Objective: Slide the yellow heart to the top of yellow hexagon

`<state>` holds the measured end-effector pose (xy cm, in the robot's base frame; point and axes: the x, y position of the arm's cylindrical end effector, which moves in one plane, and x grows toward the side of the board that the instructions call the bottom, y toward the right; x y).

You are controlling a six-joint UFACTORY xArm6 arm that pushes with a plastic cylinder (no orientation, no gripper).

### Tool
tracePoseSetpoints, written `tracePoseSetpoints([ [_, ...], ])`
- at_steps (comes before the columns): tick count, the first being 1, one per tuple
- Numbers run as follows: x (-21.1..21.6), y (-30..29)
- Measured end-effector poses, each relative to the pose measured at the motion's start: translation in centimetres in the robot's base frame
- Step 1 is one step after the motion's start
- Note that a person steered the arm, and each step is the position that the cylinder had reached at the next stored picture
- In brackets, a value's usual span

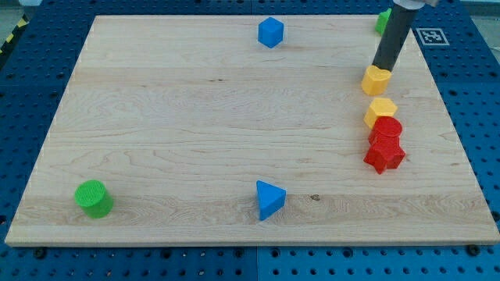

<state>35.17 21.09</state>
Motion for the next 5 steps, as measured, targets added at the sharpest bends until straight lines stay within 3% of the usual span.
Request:
tracePoseSetpoints([
  [5, 3.9, 0.0],
])
